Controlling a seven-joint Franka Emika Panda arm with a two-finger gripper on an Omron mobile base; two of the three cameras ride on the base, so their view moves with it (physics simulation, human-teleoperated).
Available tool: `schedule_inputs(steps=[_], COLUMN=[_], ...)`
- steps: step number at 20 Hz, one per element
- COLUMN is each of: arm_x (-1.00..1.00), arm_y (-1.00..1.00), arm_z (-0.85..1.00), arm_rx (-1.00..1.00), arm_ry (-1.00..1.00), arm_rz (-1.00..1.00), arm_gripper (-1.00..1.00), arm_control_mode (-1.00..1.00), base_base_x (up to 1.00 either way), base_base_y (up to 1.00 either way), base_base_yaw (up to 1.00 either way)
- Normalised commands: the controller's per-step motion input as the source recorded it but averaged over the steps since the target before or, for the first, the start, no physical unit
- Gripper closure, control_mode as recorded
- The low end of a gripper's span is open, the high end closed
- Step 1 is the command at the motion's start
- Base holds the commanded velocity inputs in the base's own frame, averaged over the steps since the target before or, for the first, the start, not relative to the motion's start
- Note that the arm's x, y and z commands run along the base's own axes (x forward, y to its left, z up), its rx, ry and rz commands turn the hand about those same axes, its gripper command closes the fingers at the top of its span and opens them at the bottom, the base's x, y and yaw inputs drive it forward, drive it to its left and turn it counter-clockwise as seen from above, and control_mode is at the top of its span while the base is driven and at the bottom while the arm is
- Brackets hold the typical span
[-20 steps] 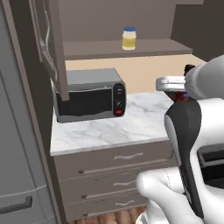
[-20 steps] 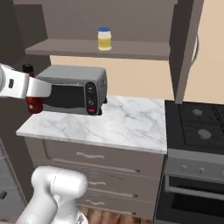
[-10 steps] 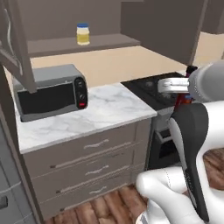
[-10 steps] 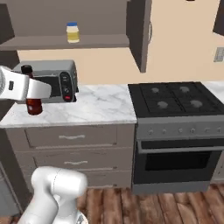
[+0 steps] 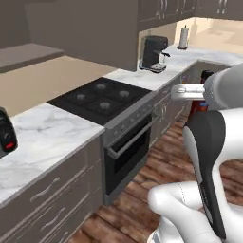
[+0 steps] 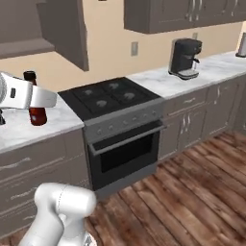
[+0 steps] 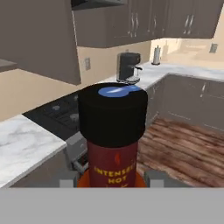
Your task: Move the condiment bottle and mayonnaise from the cabinet to the dining counter.
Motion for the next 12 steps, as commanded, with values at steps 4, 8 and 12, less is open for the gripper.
schedule_inputs(steps=[4, 8, 12], arm_x=[0.0, 0.0, 0.0], arm_y=[0.0, 0.0, 0.0], arm_z=[0.0, 0.0, 0.0], arm_rx=[0.0, 0.0, 0.0], arm_ry=[0.0, 0.0, 0.0], arm_rz=[0.0, 0.0, 0.0], arm_gripper=[1.0, 1.0, 1.0], arm_control_mode=[1.0, 1.0, 1.0], base_base_x=[0.0, 0.0, 0.0], base_base_y=[-0.08, -0.07, 0.0], base_base_yaw=[-0.75, -0.71, -0.69])
